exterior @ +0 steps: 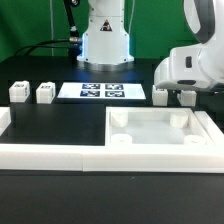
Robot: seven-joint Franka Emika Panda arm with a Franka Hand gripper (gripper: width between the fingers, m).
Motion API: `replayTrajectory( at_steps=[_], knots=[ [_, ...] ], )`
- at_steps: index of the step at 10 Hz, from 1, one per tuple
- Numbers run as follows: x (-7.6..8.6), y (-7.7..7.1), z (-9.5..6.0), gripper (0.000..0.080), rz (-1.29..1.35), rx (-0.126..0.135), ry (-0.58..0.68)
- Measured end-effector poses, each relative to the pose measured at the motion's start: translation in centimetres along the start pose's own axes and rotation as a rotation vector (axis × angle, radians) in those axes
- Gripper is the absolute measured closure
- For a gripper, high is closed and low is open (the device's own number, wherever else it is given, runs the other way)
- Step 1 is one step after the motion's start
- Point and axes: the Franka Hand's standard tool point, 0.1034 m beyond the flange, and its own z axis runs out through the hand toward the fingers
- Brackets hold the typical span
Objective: Assemble square table
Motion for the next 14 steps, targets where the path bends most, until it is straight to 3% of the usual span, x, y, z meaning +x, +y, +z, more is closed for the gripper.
replayTrajectory(
  at_steps=[4,7,9,14],
  knots=[
    [-0.3,-0.2,2.8,0.015,0.015,-0.015,-0.089],
    [-0.3,-0.2,2.9,0.0175,0.015,-0.016,-0.092],
    [-0.3,-0.2,2.9,0.0518,0.014,-0.016,-0.092],
    [-0.3,-0.2,2.9,0.0514,0.014,-0.016,-0.093]
  ],
)
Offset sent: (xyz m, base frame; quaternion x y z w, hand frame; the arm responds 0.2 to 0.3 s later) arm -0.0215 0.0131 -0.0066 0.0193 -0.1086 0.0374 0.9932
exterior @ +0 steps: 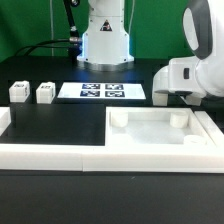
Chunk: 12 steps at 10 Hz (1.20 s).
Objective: Assemble square table
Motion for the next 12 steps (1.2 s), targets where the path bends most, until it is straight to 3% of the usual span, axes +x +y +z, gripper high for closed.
replayTrajectory(
  at_steps=[2,3,5,6,7,8,11,12],
  knots=[
    [0.0,0.1,-0.3,0.0513,-0.005,0.002,0.005],
    [-0.5,0.8,-1.9,0.0513,-0.062,-0.003,0.028],
    [-3.3,3.4,-6.9,0.0512,-0.127,0.017,0.076],
    [-4.2,4.1,-8.3,0.0512,-0.122,0.016,0.102],
    [-4.8,4.2,-8.8,0.0512,-0.122,0.014,0.112],
    [-3.9,3.9,-8.9,0.0512,-0.121,0.024,0.185],
    [-3.8,4.3,-9.8,0.0512,-0.145,0.035,0.393],
    [-4.7,6.4,-13.1,0.0512,-0.241,0.025,0.435]
  ],
)
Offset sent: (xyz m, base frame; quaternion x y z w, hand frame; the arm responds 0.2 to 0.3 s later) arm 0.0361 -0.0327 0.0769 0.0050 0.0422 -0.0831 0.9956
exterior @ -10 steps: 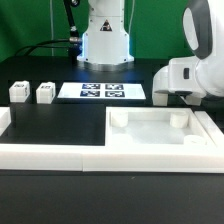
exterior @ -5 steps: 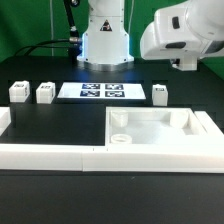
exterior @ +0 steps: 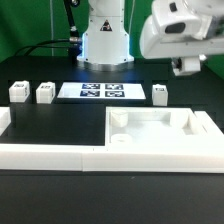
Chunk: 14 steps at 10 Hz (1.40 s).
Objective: Assemble square table
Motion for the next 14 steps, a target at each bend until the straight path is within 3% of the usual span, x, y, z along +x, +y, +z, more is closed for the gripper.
replayTrajectory(
  at_steps=[1,2,3,8,11,12,14],
  knots=[
    [1.5,1.6,-3.7,0.0512,0.001,0.005,0.089],
    [2.7,2.2,-5.7,0.0512,-0.018,0.002,0.161],
    [3.4,1.9,-6.8,0.0512,-0.024,-0.008,0.234],
    [4.8,2.8,-7.4,0.0512,-0.024,-0.05,0.568],
    [10.1,4.9,-12.7,0.0512,-0.065,-0.057,0.781],
    [11.4,5.6,-13.9,0.0512,-0.057,-0.077,0.924],
    [11.2,6.2,-13.2,0.0512,-0.055,-0.109,1.014]
  ],
)
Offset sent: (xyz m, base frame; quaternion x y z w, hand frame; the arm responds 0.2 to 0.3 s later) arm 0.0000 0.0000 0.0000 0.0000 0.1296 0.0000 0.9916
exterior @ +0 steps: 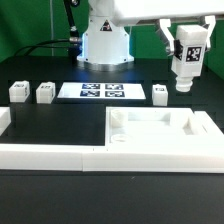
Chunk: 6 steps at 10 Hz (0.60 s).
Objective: Assemble square table
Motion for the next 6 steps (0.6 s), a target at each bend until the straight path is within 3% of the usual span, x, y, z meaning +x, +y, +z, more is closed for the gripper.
replayTrajectory(
  at_steps=[1,2,4,6],
  knots=[
    [0.5,0.7,-0.1,0.0512,-0.014,-0.034,0.102],
    [0.0,0.8,0.2,0.0512,-0.014,-0.04,0.115],
    [0.0,0.6,0.4,0.0512,-0.011,-0.037,0.111],
    [0.2,-1.1,1.9,0.0512,-0.024,-0.018,0.096]
  ],
)
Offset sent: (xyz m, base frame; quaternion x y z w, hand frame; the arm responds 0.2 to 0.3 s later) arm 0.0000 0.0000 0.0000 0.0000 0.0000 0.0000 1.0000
